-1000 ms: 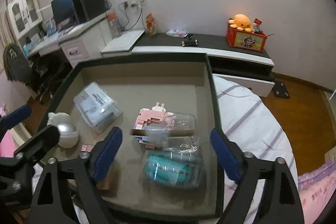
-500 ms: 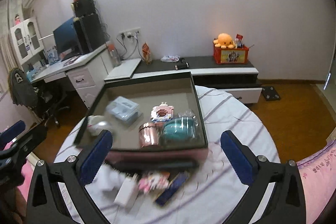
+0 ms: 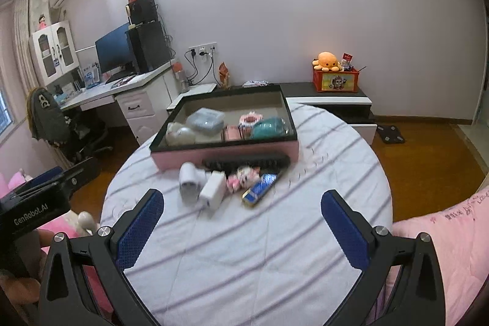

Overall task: Organize rigid objects
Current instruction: 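Withdraw both grippers from the box and reach toward the white hair dryer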

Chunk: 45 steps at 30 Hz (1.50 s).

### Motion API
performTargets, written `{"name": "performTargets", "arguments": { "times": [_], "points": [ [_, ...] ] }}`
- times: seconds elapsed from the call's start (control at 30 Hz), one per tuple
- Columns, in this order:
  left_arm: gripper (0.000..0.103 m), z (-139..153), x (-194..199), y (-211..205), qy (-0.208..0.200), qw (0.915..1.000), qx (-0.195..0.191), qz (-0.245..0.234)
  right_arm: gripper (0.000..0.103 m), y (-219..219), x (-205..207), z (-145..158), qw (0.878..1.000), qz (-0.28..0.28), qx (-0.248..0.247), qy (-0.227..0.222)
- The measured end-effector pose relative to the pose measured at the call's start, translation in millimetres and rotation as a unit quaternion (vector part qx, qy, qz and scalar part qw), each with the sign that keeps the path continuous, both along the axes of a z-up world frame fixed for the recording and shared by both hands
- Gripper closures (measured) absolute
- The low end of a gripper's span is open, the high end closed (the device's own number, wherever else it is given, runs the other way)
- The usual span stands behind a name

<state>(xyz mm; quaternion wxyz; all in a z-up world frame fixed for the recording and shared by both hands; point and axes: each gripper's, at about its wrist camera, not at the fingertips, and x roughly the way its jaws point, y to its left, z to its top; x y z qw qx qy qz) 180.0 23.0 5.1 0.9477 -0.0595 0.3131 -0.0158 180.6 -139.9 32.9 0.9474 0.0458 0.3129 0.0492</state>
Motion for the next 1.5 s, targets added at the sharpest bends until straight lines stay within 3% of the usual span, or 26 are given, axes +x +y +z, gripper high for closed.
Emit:
{"name": "performTargets", "arguments": {
  "times": [0.37, 0.83, 1.13, 1.5],
  "points": [
    [0.000, 8, -38, -1, -0.022, 0.9997, 0.009, 0.007, 0.000, 0, -31, 5, 1.000, -0.007, -0.008, -0.018],
    [0.000, 0, -35, -5, -0.009, 0.9999, 0.010, -0.002, 0.000, 1, -29, 3, 1.000, -0.007, -0.010, -0.011],
    [0.000, -28, -5, -13, 0.023, 0.9995, 0.019, -0.015, 0.000, -8, -1, -19, 0.999, -0.018, -0.013, 0.029],
    [0.000, -82, 67, -29, 0.073, 0.9960, 0.044, -0.027, 0.000, -18, 57, -68, 0.995, -0.032, -0.018, 0.096]
  ]
}}
